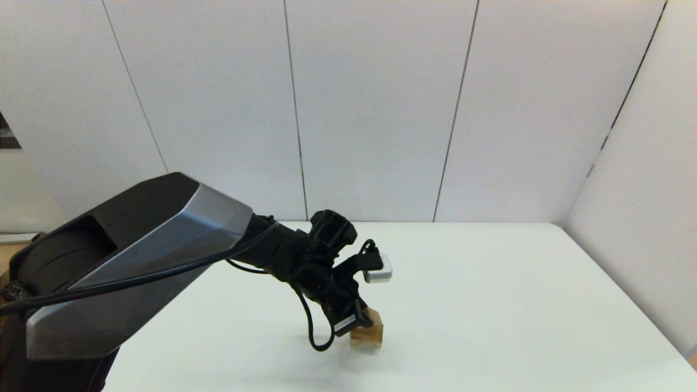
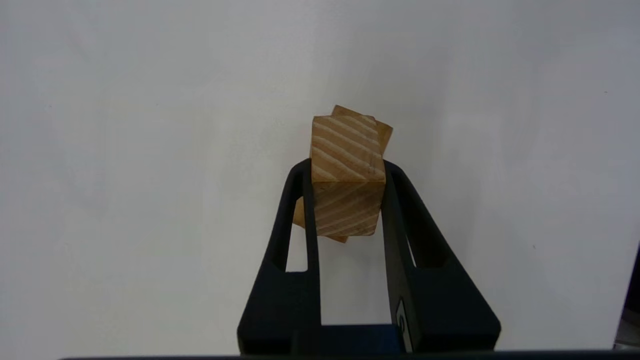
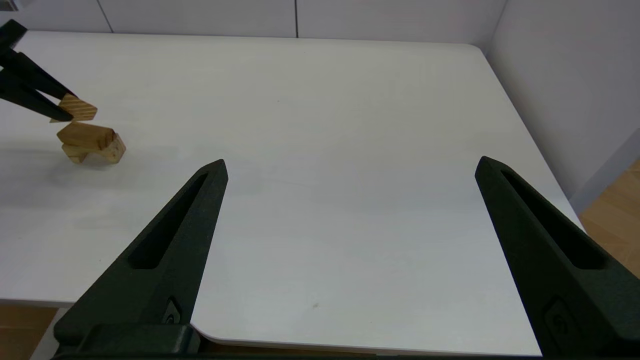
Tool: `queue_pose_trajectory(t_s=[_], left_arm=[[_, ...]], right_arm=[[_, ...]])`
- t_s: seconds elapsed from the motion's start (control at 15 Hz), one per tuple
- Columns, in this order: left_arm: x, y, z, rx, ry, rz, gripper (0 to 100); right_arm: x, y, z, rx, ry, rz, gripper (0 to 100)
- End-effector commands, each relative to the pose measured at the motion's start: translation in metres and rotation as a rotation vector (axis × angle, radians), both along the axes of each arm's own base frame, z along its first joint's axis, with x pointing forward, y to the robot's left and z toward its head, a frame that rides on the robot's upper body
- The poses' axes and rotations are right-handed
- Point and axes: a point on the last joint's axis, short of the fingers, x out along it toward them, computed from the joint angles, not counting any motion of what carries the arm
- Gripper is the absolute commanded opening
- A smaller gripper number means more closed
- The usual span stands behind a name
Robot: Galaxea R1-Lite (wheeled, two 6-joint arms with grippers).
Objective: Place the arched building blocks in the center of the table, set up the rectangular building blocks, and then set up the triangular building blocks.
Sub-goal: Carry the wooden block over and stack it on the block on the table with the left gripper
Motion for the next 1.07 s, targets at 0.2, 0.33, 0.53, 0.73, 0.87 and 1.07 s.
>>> queue_pose_trajectory(t_s=[0.2,0.33,0.53,0.73,0.87,1.07], left_arm=[[-0.002,-0.0015,-0.0056,0.003,0.004,-0.011,0],[-0.0025,-0.0012,-0.0065,0.003,0.006,-0.013,0],[-0.0036,-0.0003,-0.0087,0.009,0.011,-0.013,0],[-0.0041,0.0001,-0.0122,0.016,0.022,-0.011,0],[-0.0034,0.0003,-0.0119,0.014,0.019,-0.009,0],[-0.002,0.0017,-0.0151,0.018,0.026,-0.004,0]], right_arm=[[0.0,0.0,-0.0001,0.0,0.001,0.001,100],[0.0,0.0,-0.0001,0.0,0.001,0.0,100],[0.0,0.0,-0.0001,0.0,0.001,0.001,100],[0.0,0.0,-0.0001,0.001,0.001,0.001,100],[0.0,0.0,-0.0001,0.0,0.001,0.001,100],[0.0,0.0,-0.0001,0.0,0.001,0.001,100]])
